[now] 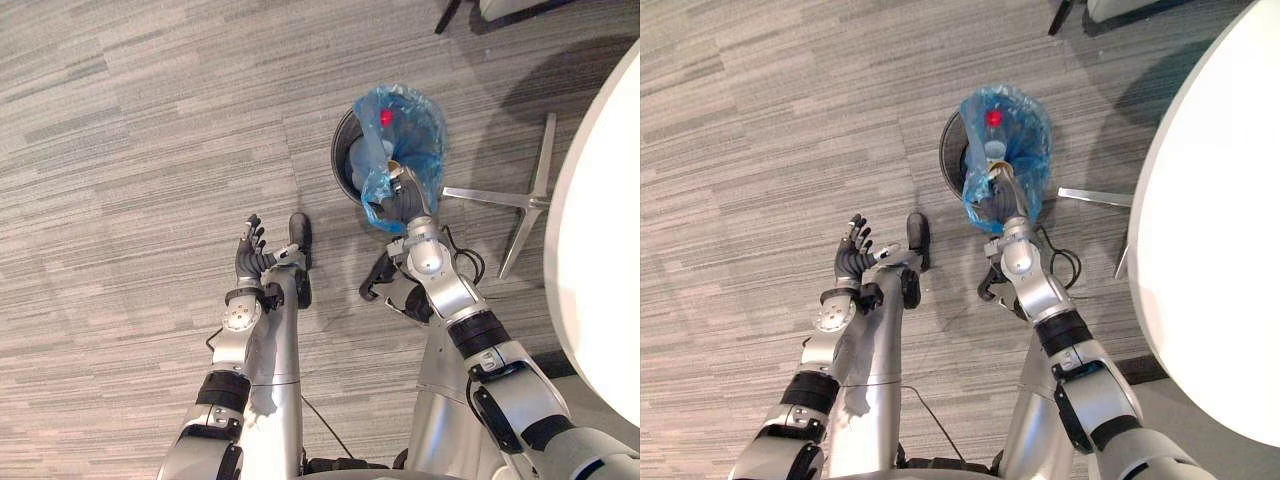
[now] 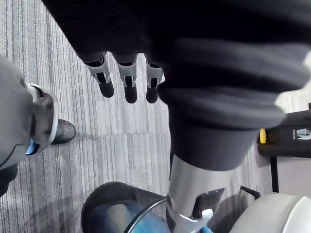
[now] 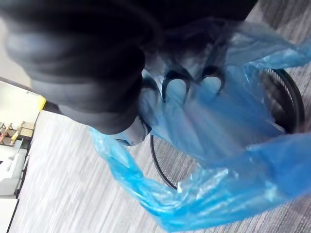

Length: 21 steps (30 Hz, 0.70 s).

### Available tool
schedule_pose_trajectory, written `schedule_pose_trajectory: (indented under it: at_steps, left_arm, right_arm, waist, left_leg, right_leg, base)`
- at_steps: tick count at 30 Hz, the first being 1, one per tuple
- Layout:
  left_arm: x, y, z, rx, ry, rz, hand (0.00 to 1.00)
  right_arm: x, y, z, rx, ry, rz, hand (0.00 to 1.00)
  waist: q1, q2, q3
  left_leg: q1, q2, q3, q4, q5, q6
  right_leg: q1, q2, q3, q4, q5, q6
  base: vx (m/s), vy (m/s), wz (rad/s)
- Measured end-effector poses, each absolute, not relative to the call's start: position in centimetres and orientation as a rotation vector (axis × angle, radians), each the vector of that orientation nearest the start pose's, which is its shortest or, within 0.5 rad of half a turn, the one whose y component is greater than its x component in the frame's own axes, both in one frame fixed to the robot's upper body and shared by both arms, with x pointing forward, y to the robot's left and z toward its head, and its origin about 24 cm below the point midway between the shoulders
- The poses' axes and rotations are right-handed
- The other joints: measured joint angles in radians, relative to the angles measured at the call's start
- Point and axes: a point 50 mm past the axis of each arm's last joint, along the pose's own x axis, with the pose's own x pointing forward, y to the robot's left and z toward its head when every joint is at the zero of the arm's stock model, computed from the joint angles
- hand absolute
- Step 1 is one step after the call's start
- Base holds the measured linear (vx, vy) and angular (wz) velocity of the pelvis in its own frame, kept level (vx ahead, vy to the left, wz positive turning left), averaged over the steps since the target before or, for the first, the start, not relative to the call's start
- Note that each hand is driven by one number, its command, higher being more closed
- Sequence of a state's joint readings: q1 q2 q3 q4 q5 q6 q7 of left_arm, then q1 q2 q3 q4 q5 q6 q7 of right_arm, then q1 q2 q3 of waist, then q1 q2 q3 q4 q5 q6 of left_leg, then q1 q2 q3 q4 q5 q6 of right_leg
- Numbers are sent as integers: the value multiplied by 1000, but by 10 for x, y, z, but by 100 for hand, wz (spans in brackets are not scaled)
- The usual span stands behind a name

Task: Gather rubbish on tea table into small bin, then transfer packed bag to large trash can.

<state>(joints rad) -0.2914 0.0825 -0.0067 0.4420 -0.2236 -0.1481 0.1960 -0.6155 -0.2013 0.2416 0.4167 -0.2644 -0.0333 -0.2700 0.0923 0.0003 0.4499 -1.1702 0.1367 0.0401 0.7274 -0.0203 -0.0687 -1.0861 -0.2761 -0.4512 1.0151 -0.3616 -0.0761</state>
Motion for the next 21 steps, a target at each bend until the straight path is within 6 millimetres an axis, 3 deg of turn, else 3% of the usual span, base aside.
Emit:
schedule_pose_trajectory:
  at_steps: [2,6,11,16,21]
  left_arm:
    - [303,160,27,-122,46,160,0]
    - [295,157,15,-112,86,140,0]
    - [272,158,-10,-99,177,133,0]
    - [248,154,-37,-74,285,91,0]
    - [233,162,-53,-23,354,79,0]
  right_arm:
    - [350,-113,123,-522,-302,17,100]
    - [334,-111,107,-450,-274,34,100]
    - [311,-102,83,-287,-202,85,100]
    - [287,-104,61,-170,-139,111,100]
    - [277,-109,45,-161,-81,155,100]
  waist:
    - [-1,0,0]
    - [-5,-1,0]
    - [-21,-32,-28]
    - [-25,-61,-115]
    - [-30,-60,-168]
  left_leg:
    - [57,-1,-3,-33,5,-3]
    - [204,-7,4,-103,5,-3]
    - [416,-14,29,-244,19,0]
    - [620,-31,48,-397,50,2]
    - [784,-37,59,-595,118,-2]
  right_leg:
    - [62,3,-18,-31,12,-20]
    - [207,17,-22,-104,17,-12]
    - [400,46,-22,-244,50,8]
    - [576,72,-13,-388,84,30]
    - [698,115,-10,-536,140,40]
  base:
    - [37,-36,6]
    - [64,-47,-1]
    - [96,-21,-9]
    - [128,12,-10]
    - [96,5,-11]
